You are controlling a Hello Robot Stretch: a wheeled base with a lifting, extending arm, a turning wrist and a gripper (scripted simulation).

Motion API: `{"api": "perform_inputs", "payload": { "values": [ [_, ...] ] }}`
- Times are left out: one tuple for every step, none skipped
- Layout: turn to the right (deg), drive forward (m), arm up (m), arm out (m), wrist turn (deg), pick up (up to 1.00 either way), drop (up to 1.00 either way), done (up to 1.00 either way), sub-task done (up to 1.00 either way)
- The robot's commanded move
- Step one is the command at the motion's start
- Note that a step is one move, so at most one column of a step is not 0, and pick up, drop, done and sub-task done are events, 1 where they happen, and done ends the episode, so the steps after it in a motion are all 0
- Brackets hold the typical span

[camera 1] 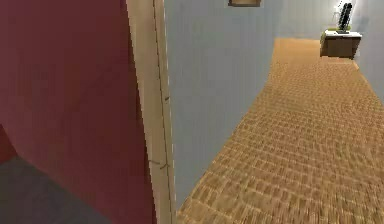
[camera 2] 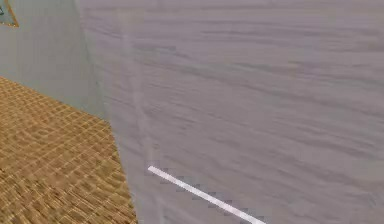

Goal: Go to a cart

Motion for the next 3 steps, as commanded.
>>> {"api": "perform_inputs", "payload": {
  "values": [
    [24.0,0.0,0.0,0.0,0.0,0.0,0.0,0.0,0.0],
    [3.0,0.0,0.0,0.0,0.0,0.0,0.0,0.0,0.0],
    [0.0,1.0,0.0,0.0,0.0,0.0,0.0,0.0,0.0]
  ]
}}
